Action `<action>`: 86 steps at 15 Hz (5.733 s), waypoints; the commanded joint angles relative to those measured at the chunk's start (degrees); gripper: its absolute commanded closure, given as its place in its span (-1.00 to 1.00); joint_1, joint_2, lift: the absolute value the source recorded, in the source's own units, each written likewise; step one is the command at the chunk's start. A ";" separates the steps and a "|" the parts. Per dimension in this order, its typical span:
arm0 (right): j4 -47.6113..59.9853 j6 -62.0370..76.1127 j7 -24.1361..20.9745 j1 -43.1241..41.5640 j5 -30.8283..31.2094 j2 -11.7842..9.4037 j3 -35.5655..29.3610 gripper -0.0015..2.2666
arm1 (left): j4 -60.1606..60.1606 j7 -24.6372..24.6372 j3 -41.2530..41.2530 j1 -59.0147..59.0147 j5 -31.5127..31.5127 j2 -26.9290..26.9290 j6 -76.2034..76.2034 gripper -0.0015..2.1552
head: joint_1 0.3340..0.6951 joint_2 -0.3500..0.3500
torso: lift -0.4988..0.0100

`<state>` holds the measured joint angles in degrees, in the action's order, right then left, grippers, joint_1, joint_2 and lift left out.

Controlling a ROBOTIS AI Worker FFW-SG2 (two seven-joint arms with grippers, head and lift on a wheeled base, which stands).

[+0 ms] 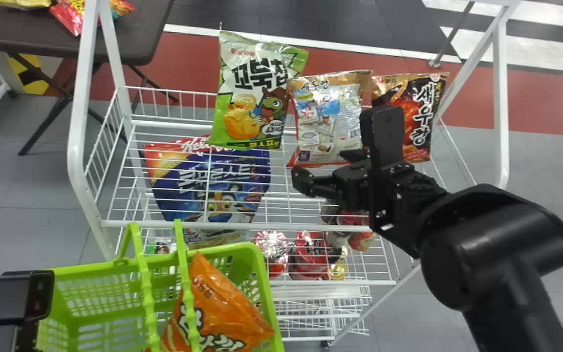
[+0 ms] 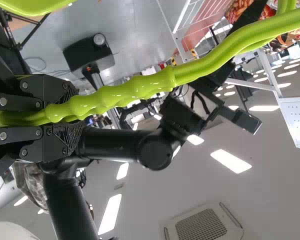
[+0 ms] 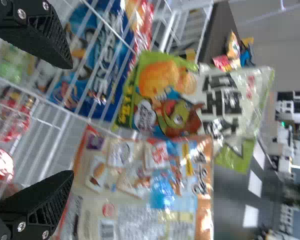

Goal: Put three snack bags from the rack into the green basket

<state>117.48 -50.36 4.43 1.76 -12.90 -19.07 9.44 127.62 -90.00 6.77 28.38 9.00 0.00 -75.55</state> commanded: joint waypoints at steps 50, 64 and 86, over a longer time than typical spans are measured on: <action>26.05 -39.60 9.98 7.82 -22.52 -0.18 -1.97 0.99 | 0.18 -0.44 -1.24 0.10 0.14 0.15 -0.18 0.99 | 1.00 -0.30 | 0.96; 24.47 -39.72 10.42 8.79 -20.50 -0.35 1.28 -1.00 | 0.18 -0.57 -0.36 0.10 3.56 0.15 -2.29 0.99 | 1.00 0.03 | 0.96; -14.38 11.20 7.08 -1.85 -10.04 -2.38 -18.67 -0.97 | 0.00 -0.57 0.52 0.28 3.65 0.15 -1.93 0.99 | 1.00 -1.00 | 0.96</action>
<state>104.99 -41.58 12.07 0.49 -24.08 -21.17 -9.16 127.54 -90.00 7.29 28.65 12.66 0.00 -77.48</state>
